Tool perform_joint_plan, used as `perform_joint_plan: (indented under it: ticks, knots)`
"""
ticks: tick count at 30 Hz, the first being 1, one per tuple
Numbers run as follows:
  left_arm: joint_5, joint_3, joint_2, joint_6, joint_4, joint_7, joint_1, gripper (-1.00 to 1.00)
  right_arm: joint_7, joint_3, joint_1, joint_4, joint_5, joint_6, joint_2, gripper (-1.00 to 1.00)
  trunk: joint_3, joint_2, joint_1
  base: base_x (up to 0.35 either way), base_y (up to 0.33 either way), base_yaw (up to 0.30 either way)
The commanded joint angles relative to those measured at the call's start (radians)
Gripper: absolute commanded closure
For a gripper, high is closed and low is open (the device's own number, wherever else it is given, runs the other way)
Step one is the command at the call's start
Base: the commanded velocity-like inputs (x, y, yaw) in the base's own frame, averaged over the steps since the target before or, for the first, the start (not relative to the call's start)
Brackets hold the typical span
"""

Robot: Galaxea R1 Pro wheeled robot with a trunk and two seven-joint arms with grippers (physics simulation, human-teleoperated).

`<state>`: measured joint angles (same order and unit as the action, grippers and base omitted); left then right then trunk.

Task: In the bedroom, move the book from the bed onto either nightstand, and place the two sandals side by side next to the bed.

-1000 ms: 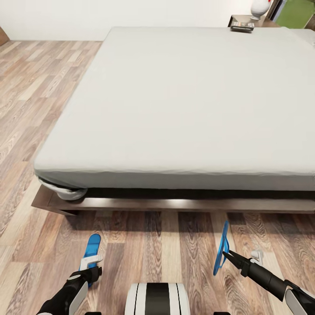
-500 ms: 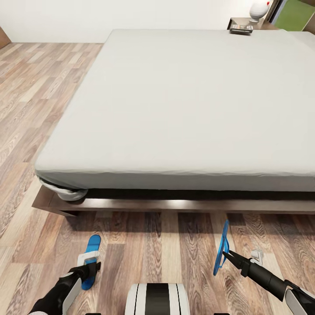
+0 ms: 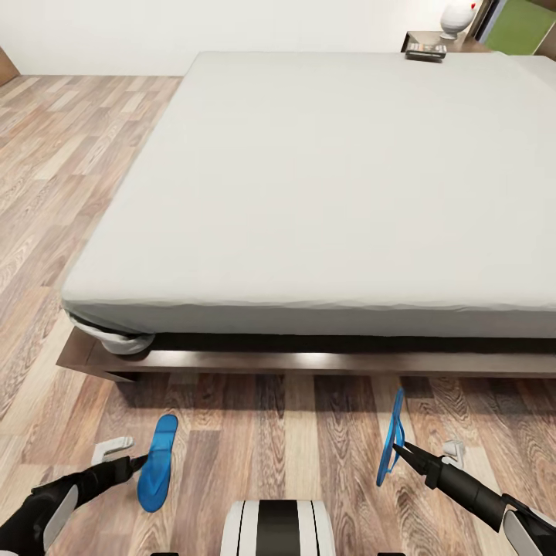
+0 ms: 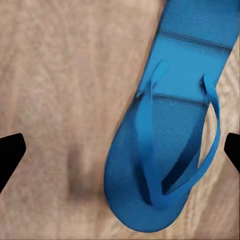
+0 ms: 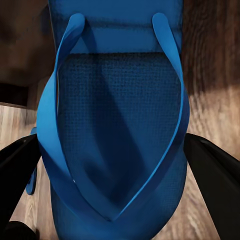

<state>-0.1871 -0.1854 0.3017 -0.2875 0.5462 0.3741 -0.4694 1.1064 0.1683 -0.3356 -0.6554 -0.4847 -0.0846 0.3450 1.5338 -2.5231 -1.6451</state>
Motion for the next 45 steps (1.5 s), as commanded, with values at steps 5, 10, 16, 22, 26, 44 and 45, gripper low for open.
perform_joint_plan:
  ticks: [5, 10, 16, 22, 26, 44, 45]
  knots:
    - [-0.005, -0.049, 0.035, -0.017, -0.008, 0.323, 0.0, -1.0, -0.003, 0.0, 0.0, 0.035, -0.006, 0.001, 0.0, 1.0, 0.001, 0.0, 0.0, 0.0, 0.0, 0.0]
    - [-0.005, -0.049, 0.032, -0.013, -0.032, 0.472, 0.0, -1.0, -0.017, 0.0, 0.0, 0.147, -0.005, 0.009, 0.0, 1.0, 0.001, 0.0, 0.0, 0.0, 0.0, 0.0]
    - [-0.008, -0.049, 0.028, -0.01, -0.052, 0.486, 0.0, -1.0, -0.226, 0.003, 0.0, 0.244, -0.004, 0.017, 0.001, 1.0, 0.001, 0.0, 0.0, 0.0, 0.0, 0.0]
    - [-0.008, -0.049, 0.027, -0.01, -0.052, 0.486, 0.001, -1.0, -0.496, 0.004, 0.0, 0.214, -0.002, 0.019, 0.003, 1.0, 0.001, 0.0, 0.0, 0.0, 0.0, 0.0]
    - [-0.01, -0.049, 0.027, -0.01, -0.052, 0.488, 0.001, -1.0, -0.738, 0.0, 0.0, 0.113, 0.0, 0.019, 0.001, 1.0, 0.001, 0.0, 0.0, 0.0, 0.0, 0.0]
    - [-0.01, -0.049, 0.012, -0.01, -0.054, 0.515, 0.001, -1.0, -1.024, -0.004, 0.0, 0.065, 0.508, 0.026, -0.006, 1.0, 0.001, 0.0, 0.0, 0.0, 0.0, 0.0]
    - [-0.009, -0.049, 0.012, -0.01, -0.054, 0.514, 0.001, -1.0, -1.023, -0.004, 0.0, 0.067, 0.509, 0.026, -0.006, 1.0, 0.001, 0.0, 0.0, 0.0, 0.0, 0.0]
